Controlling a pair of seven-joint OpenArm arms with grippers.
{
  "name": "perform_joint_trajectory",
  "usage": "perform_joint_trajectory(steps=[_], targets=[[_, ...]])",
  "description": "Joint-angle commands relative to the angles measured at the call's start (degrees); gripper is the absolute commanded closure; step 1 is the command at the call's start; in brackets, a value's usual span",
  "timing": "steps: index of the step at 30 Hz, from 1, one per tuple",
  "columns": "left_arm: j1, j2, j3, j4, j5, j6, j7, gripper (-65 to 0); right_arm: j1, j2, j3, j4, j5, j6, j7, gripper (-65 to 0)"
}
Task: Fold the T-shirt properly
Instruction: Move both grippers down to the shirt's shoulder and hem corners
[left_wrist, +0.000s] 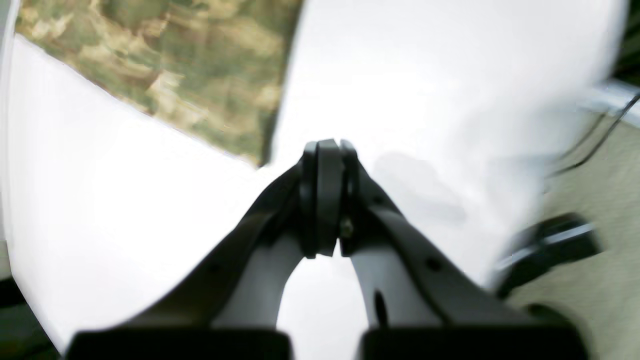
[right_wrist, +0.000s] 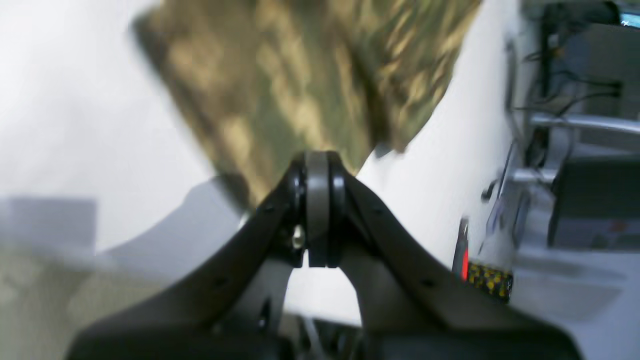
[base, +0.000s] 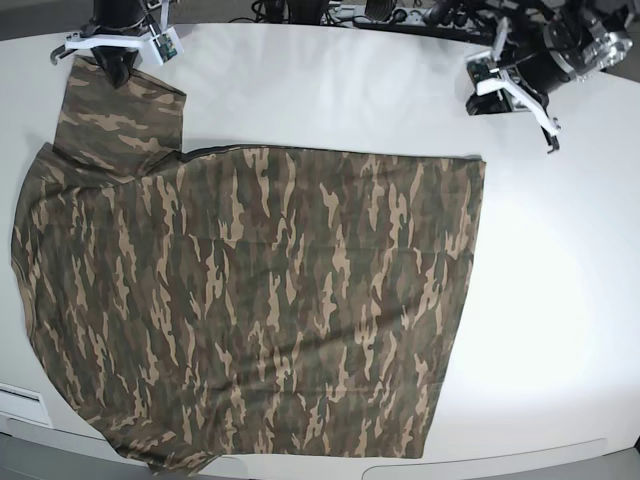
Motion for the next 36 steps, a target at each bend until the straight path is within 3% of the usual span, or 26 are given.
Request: perform_joint_trajectory(steps=[1,5,8,12,14,17,21,25,31,36], targets=[[-1.57,-1.86,-0.39,-1.01,-0.66,-1.22,-3.56,0.0,-0.2,0.22,0.07,0.92,-0.04,-0.63,0.55,0.0],[-8.31,-5.95,1.36,-9.14,-1.18,-7.89,-12.79,0.0,0.22,0.2,0.07,0.92,3.37,0.39,2.62,0.0],[-14.51,-8.57,6.32,-15.06,-3.48,-10.93,-15.21,0.0,0.2,0.2,0.07,0.92,5.07,1.49,2.97,0.0],[-23.54,-10.32,15.61,-20.52,-3.41,-12.72,-15.45,-26.2,0.22,0.2,0.07,0.92,5.4,1.46,2.99,0.0],[-28.15,-10.4,20.65,-22.25,-2.51,-13.05,-15.45,-34.5,0.2,0.2,0.07,0.92,5.42,1.42,2.97,0.0],[-34.91,-10.38,29.07,-24.13,0.57,-12.9,-15.47,-35.2,0.17,0.2,0.07,0.92,5.42,1.42,2.95,0.0],[-43.74,-10.38,40.83,-26.12,6.27,-8.83,-15.45,-35.2,0.17,0.2,0.07,0.92,5.42,1.38,2.95,0.0],[-50.53,-10.36,49.37,-26.97,9.18,-8.44,-15.45,-35.1,0.02,0.17,0.07,0.92,5.44,1.36,2.91,0.0],[-56.33,-9.31,56.24,-26.97,10.54,-8.22,-15.41,-35.1,0.04,0.2,0.07,0.92,5.44,1.36,2.95,0.0],[-57.92,-7.3,57.79,-26.97,10.45,-7.82,-14.23,-35.1,0.04,0.2,0.07,0.92,5.44,1.36,2.95,0.0]])
